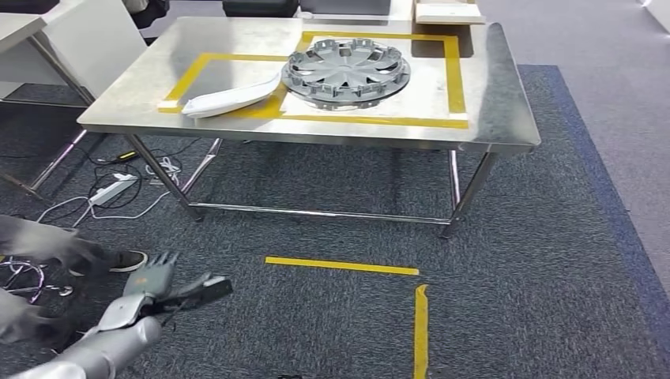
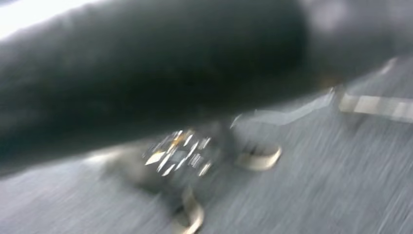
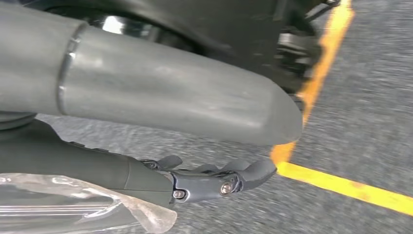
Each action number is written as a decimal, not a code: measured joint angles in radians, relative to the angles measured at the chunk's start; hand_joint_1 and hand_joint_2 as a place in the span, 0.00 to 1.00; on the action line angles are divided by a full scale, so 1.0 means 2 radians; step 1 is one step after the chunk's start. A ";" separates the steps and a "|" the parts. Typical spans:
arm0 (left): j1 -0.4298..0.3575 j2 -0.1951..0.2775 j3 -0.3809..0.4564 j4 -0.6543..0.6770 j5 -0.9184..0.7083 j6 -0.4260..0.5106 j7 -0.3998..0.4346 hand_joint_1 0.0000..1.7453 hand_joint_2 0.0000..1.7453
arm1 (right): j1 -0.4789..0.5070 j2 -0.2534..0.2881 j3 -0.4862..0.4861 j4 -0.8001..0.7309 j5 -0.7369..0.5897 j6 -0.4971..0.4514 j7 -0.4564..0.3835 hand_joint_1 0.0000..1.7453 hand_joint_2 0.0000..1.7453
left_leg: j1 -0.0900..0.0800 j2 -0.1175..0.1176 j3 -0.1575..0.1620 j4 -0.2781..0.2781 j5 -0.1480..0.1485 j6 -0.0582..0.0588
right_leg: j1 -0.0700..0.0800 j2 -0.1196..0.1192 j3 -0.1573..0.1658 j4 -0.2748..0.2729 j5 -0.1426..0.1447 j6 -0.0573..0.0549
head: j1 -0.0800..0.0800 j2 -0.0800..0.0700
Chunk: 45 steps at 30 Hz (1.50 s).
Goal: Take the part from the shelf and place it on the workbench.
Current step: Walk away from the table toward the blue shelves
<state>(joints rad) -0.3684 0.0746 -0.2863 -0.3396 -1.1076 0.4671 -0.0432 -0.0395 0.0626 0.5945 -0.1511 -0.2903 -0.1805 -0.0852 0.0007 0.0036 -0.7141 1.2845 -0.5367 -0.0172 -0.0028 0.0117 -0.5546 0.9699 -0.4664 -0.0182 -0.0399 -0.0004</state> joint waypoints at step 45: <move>0.158 -0.115 0.117 0.075 0.082 -0.095 0.073 0.00 1.00 | -0.004 0.007 0.136 0.003 0.096 0.009 0.068 0.00 0.00 | -0.001 -0.014 0.082 -0.145 0.033 0.029 | -0.003 -0.008 -0.052 0.152 -0.085 0.028 | 0.001 0.000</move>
<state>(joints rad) -0.0531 -0.1554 -0.0527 -0.1901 -0.9440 0.2765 0.1030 -0.0474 0.0771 0.8659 -0.1458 -0.0991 -0.1620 0.0513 -0.0019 -0.0253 -0.5507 0.9953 -0.4698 0.0418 -0.0080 -0.0037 -0.6587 1.2741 -0.6370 0.0371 -0.0379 -0.0004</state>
